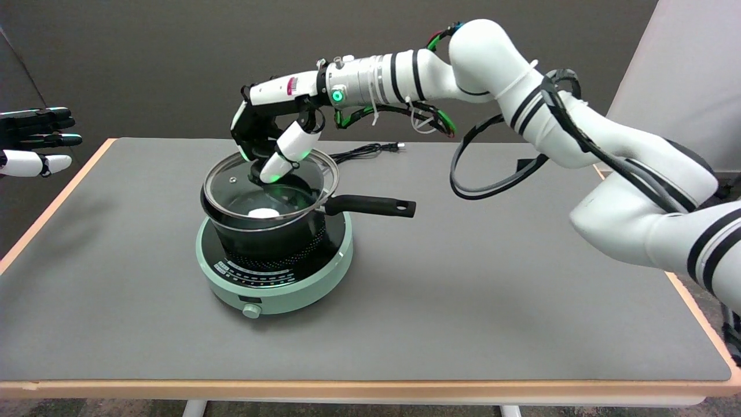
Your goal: Place the pot lid onto the soup pot.
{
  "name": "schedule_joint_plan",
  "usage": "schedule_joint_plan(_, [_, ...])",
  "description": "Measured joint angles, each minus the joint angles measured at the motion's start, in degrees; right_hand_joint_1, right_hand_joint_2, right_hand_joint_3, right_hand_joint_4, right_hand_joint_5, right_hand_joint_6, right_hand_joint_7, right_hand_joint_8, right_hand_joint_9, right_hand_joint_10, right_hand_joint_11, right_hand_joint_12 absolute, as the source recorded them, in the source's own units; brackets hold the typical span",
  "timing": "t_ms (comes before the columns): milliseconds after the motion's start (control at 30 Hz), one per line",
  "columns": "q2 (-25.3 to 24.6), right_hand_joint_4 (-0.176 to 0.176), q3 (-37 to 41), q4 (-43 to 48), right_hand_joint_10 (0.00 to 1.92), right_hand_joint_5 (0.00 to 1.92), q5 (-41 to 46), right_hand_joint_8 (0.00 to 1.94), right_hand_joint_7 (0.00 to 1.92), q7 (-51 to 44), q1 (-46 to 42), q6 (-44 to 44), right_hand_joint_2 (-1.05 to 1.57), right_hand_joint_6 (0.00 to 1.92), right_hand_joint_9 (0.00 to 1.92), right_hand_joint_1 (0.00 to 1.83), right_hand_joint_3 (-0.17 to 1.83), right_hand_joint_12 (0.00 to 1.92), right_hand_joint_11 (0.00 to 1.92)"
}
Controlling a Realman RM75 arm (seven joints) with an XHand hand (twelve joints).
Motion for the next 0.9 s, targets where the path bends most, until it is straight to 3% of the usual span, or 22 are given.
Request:
schedule_joint_plan(267, [-3.3, -0.176, 3.5, -2.4, 1.9, 0.82, -9.4, 1.26, 0.86, 2.8, 0.2, -0.5, 1.12, 1.22, 0.9, 1.23, 0.14, 1.92, 0.42])
schedule_joint_plan(333, [-4.1, -0.165, 4.6, -2.8, 1.92, 0.75, -11.4, 1.33, 0.93, 3.3, 0.0, -0.3, 1.19, 1.17, 0.89, 1.23, 0.01, 1.92, 0.41])
schedule_joint_plan(467, [-5.3, -0.162, 6.6, -3.0, 1.92, 0.75, -15.0, 1.32, 0.93, 4.1, -0.6, 0.3, 1.18, 1.16, 0.9, 1.23, 0.03, 1.92, 0.44])
schedule_joint_plan(900, [-8.2, -0.161, 11.0, -1.8, 1.92, 0.75, -22.2, 1.32, 0.94, 5.4, -2.8, 2.1, 1.17, 1.16, 0.91, 1.23, 0.03, 1.92, 0.45])
